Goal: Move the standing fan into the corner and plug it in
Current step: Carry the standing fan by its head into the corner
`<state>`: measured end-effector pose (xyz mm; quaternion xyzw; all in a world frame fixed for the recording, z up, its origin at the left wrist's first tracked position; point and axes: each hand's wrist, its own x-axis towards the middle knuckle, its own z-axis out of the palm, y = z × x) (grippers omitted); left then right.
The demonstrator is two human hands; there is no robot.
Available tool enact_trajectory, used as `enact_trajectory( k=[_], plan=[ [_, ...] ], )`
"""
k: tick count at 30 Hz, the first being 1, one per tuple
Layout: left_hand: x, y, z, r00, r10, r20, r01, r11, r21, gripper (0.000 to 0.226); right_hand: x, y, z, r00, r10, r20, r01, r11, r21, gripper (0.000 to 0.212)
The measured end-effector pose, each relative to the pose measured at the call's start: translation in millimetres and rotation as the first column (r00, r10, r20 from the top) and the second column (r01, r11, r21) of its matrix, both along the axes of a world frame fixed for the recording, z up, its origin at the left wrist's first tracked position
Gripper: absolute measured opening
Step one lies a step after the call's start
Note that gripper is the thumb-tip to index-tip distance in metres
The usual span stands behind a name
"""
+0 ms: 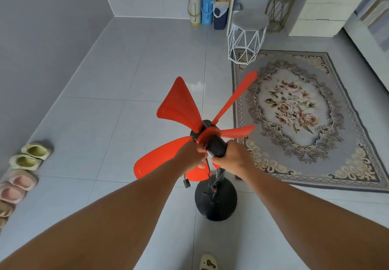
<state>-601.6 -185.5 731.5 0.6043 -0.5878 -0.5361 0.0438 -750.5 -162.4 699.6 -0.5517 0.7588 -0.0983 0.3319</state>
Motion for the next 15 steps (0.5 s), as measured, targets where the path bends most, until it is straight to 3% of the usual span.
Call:
enact_trajectory(
  k=[9, 15],
  plan=[
    [68.4, -48.7, 65.6, 1.000, 0.000, -0.004, 0.000, 0.996, -0.094, 0.029, 62.1, -75.4, 86.7, 0.987, 0.159, -0.004, -0.159, 0.986, -0.059, 0.048],
    [138.6, -94.9, 107.2, 0.995, 0.046, -0.084, -0.059, 0.986, -0.155, 0.029, 125.2, -130.4, 137.8, 0.975, 0.217, -0.041, -0.220, 0.972, -0.086, 0.049]
  ],
)
